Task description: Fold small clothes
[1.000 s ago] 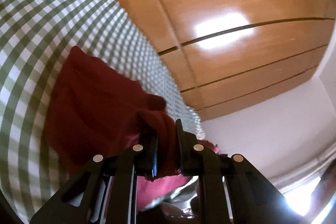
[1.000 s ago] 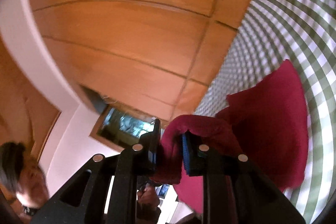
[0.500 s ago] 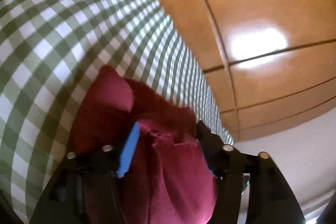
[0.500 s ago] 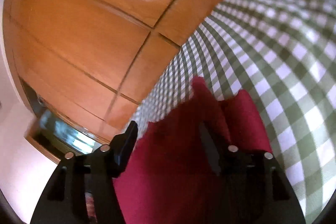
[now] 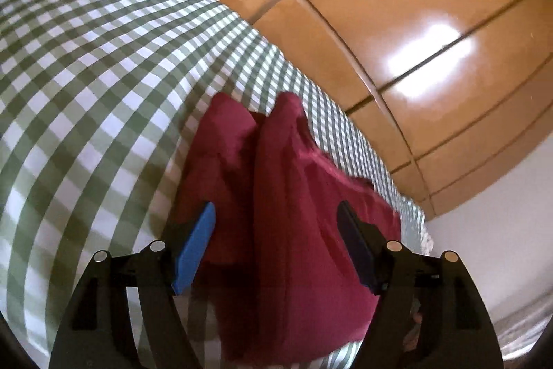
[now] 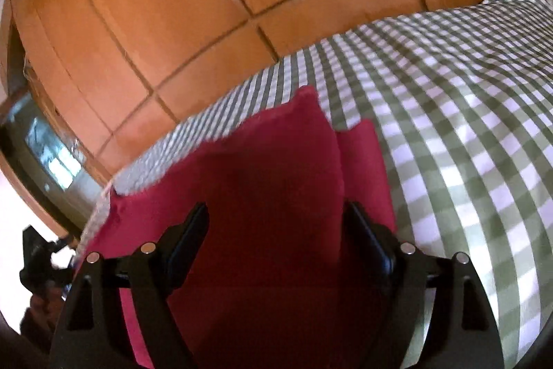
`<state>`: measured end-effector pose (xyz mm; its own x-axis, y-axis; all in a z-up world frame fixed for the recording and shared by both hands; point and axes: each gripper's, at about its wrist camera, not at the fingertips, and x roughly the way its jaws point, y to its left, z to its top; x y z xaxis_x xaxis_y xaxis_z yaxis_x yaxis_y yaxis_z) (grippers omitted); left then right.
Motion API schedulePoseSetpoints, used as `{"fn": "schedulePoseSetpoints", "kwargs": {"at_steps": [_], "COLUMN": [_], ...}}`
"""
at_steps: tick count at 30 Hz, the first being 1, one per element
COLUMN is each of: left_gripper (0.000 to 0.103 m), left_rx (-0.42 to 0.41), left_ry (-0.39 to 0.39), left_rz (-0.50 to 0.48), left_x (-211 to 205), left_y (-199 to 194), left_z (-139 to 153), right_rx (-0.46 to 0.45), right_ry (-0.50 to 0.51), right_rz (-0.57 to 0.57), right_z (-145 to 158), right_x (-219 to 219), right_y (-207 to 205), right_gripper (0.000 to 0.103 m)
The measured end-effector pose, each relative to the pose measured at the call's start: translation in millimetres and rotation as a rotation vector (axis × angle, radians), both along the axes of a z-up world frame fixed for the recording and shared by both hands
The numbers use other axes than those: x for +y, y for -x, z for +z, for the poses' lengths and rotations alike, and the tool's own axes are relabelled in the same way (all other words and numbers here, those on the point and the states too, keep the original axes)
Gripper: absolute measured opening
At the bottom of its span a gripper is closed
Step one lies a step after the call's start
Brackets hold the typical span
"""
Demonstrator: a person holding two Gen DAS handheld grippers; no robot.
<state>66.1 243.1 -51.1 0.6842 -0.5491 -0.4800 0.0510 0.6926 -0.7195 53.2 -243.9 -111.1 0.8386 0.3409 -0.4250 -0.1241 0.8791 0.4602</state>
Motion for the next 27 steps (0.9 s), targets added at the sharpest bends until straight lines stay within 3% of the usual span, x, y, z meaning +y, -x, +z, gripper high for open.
{"fn": "schedulePoseSetpoints", "kwargs": {"at_steps": [4,8,11,14,15,16,18,19,23,27], "left_gripper": [0.059,0.057,0.057,0.057,0.053,0.038,0.026,0.019,0.008,0.007], "left_rx": [0.019,0.019,0.012,0.018,0.014,0.02,0.044,0.043,-0.007,-0.006], "left_ry": [-0.007,0.009,0.008,-0.042,-0.079,-0.098,-0.136,-0.128,-0.11,-0.094], "left_rz": [-0.023,-0.053,-0.099,-0.142,-0.148,-0.148,-0.147,-0.151,-0.127,-0.089], "left_x": [-6,-10,-18,-35,-41,-44,-49,-49,-36,-15], "left_y": [10,20,31,34,33,31,29,29,36,44], "left_z": [-1,-1,0,-3,-5,-7,-10,-9,10,16], "right_rx": [0.018,0.047,0.058,0.085,0.092,0.093,0.105,0.113,0.092,0.048], "right_ry": [0.06,0.057,0.009,-0.075,-0.091,-0.086,-0.063,-0.058,-0.072,-0.091], "right_rz": [0.017,0.054,0.068,0.076,0.08,0.08,0.087,0.096,0.112,0.134], "right_z": [4,9,8,2,-1,0,0,0,14,33], "right_x": [3,-1,-9,-16,-16,-14,-9,-8,-8,-11], "right_y": [15,30,46,55,55,55,52,52,57,70], "right_gripper": [0.077,0.067,0.054,0.048,0.047,0.043,0.03,0.019,0.012,0.011]}}
